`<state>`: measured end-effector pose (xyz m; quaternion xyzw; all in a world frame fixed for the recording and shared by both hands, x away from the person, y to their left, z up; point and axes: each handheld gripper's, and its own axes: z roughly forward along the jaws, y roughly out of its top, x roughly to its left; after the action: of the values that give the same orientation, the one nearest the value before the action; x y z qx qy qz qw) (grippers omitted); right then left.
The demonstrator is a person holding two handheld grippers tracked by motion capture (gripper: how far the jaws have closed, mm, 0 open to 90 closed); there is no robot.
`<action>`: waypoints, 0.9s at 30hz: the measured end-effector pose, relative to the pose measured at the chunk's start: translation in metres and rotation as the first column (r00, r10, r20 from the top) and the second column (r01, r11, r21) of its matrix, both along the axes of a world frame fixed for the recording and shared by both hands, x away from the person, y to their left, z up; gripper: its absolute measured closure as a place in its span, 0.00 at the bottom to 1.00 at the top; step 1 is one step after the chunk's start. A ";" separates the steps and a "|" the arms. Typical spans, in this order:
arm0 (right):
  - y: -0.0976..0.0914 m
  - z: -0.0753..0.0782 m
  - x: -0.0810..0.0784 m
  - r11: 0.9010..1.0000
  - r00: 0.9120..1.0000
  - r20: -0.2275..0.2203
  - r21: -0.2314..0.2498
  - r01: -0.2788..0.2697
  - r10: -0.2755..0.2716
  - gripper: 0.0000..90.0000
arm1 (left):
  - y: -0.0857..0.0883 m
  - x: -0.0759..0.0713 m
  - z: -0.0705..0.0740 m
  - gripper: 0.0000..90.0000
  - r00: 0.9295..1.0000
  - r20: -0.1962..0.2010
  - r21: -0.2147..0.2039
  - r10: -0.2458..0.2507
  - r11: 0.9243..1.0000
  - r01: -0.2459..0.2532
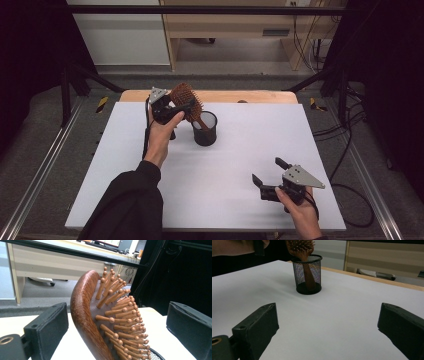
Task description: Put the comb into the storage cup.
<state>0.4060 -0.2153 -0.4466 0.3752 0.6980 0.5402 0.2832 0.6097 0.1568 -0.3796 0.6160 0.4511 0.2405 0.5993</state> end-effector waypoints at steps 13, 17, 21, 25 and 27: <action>0.000 0.000 0.000 1.000 1.000 -0.003 0.002 0.001 -0.001 0.04 | 0.001 -0.007 0.000 0.04 1.000 0.008 0.004 -0.003 1.000 0.003; 0.000 0.000 0.000 1.000 1.000 -0.001 0.003 0.001 -0.001 0.03 | 0.001 -0.010 0.001 0.04 1.000 0.016 0.007 -0.001 1.000 0.001; 0.000 0.001 0.000 1.000 1.000 -0.001 0.008 -0.002 0.002 0.03 | 0.003 -0.011 0.001 0.04 1.000 0.017 0.007 0.000 1.000 0.000; 0.000 0.001 0.000 1.000 1.000 -0.002 0.011 -0.003 0.003 0.03 | 0.004 -0.014 0.001 0.03 1.000 0.020 0.001 0.002 1.000 -0.002; 0.000 0.001 0.000 1.000 1.000 0.000 0.011 -0.004 0.004 0.03 | 0.004 -0.015 0.001 0.03 1.000 0.022 0.000 0.001 1.000 -0.001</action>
<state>0.4061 -0.2155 -0.4459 0.3754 0.6958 0.5445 0.2801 0.5948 0.1612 -0.3788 0.6132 0.4447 0.2478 0.6040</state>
